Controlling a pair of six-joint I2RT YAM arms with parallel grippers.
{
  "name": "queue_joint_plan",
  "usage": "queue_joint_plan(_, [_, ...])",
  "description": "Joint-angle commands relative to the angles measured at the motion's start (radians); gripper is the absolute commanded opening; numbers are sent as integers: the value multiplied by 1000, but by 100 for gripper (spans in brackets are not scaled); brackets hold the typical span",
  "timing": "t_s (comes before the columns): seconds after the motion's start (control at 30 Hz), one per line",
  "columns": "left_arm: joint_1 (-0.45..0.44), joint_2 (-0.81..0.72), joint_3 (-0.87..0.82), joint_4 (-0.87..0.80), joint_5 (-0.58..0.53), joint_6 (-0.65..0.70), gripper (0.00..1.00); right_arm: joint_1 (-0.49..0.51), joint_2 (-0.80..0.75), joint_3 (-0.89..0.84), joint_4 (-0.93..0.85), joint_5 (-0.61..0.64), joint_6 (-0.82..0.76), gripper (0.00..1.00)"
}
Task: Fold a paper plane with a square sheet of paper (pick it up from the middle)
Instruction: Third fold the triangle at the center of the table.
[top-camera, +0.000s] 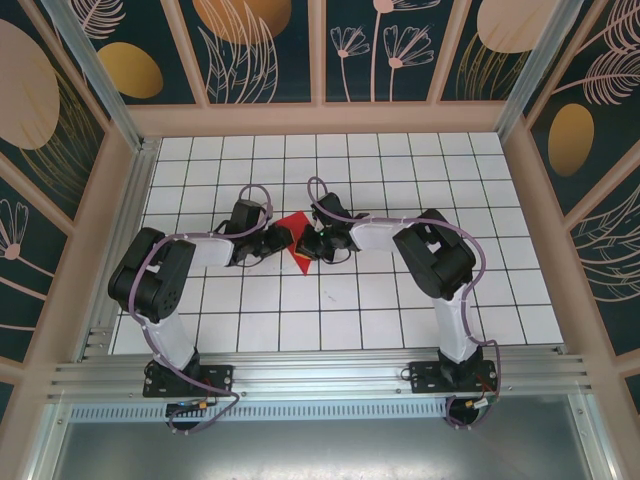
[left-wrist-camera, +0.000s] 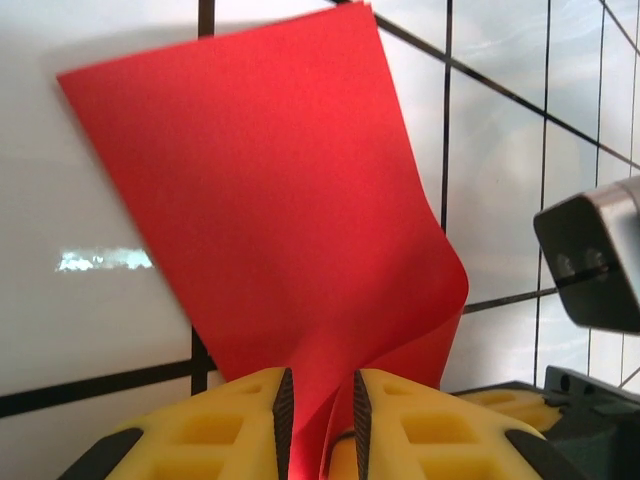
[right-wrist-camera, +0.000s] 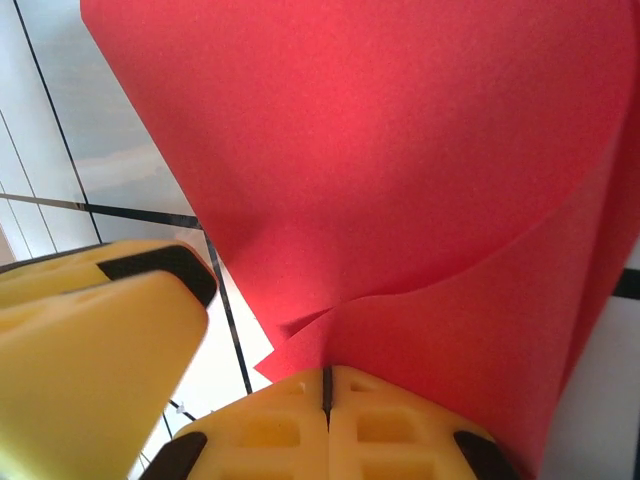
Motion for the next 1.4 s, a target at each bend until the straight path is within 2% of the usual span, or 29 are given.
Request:
queue_joint_plan(0.0, [8, -21, -12, 4, 33, 12, 26, -2, 30, -14, 9, -4, -4, 4])
queue_joint_plan(0.17, [8, -21, -19, -5, 65, 29, 26, -3, 31, -14, 7, -6, -5, 1])
queue_joint_plan(0.43, [8, -21, -27, -62, 47, 69, 23, -4, 31, -11, 5, -6, -4, 0])
queue_joint_plan(1.07, [7, 2, -23, -39, 105, 88, 17, -4, 35, -8, 8, -12, -2, 0])
queue_joint_plan(1.37, [7, 22, -22, -60, 56, 92, 10, -4, 24, -6, 12, -24, -4, 0])
